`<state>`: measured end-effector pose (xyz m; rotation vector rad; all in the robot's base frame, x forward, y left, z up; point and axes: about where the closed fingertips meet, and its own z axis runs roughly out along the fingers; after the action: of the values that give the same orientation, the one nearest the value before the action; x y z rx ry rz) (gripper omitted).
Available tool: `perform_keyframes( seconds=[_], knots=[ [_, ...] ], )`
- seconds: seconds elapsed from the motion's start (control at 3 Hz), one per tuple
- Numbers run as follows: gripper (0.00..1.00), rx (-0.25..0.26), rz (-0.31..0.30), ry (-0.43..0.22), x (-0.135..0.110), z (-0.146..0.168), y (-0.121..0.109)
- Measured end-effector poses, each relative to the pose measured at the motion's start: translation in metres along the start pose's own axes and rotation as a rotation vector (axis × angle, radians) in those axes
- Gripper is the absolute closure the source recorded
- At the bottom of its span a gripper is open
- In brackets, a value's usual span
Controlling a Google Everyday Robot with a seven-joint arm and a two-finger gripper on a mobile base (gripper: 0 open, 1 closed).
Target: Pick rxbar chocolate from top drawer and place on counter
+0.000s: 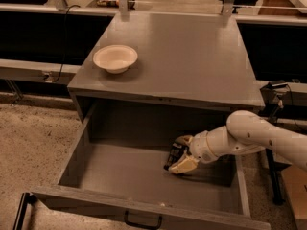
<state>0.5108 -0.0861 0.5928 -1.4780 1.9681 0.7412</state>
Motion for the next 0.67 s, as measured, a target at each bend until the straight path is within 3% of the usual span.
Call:
perform_keyframes(
  seconds=[0.67],
  knots=[
    [0.89, -0.001, 0.001, -0.002, -0.0031, -0.003, 0.0006]
  ],
)
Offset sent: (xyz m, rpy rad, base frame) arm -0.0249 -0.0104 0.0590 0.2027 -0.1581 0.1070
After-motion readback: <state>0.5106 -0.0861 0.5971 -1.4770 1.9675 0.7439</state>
